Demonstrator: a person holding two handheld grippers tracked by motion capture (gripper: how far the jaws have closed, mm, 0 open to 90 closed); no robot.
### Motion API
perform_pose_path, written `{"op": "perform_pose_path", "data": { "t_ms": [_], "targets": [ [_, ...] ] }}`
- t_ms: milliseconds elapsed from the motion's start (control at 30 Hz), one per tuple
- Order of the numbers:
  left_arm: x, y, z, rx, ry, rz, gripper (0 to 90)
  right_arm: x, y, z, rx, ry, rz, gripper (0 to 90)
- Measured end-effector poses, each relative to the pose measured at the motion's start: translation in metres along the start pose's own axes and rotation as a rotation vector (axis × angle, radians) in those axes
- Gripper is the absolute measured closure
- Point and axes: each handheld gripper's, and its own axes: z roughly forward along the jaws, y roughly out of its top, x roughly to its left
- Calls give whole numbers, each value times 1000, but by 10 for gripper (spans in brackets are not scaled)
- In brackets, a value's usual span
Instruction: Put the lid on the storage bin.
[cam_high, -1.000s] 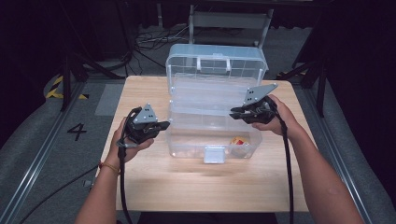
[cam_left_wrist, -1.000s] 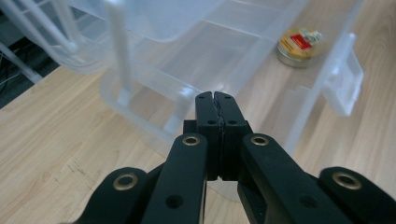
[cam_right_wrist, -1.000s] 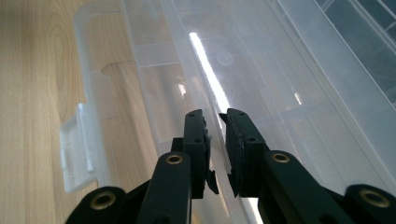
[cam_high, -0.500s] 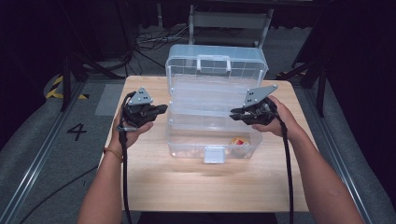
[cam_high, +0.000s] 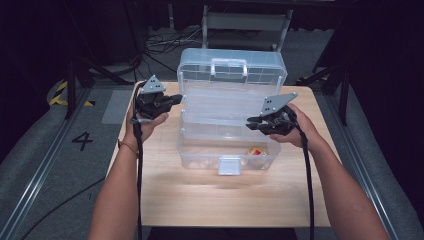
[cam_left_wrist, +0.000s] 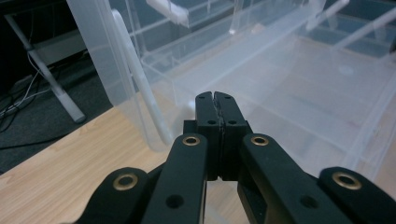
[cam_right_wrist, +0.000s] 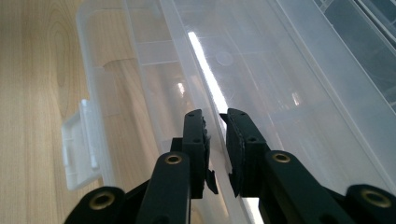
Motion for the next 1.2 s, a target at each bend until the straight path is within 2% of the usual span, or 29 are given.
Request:
{"op": "perform_pose_path", "data": {
  "t_ms": [100,333,433,700,767,933,967,1200],
  "targets": [
    [2,5,3,2,10,4,900,1,-1,0,-3,1,0,786],
    [8,8,10,-12,24,-22,900,3,-3,0,-3,1,-4,785],
    [8,9,10,-36,28,-25,900,5,-3,0,2,-3,-9,784],
    [9,10,11,-39,44,-34,900,10,-6,0,0,-4,-14,782],
    [10,9,10,-46,29,-42,900,11,-7,0,1,-4,-18,782],
    [8,10,6,-57,27,-23,900,14,-11,-2,-1,-20,-19,774],
    [7,9,6,-64,22,-34,900,14,-12,-3,-1,-22,-17,772],
    [5,10,1,-46,16,-6,900,13,-25,-13,-5,-33,6,771]
  ]
}}
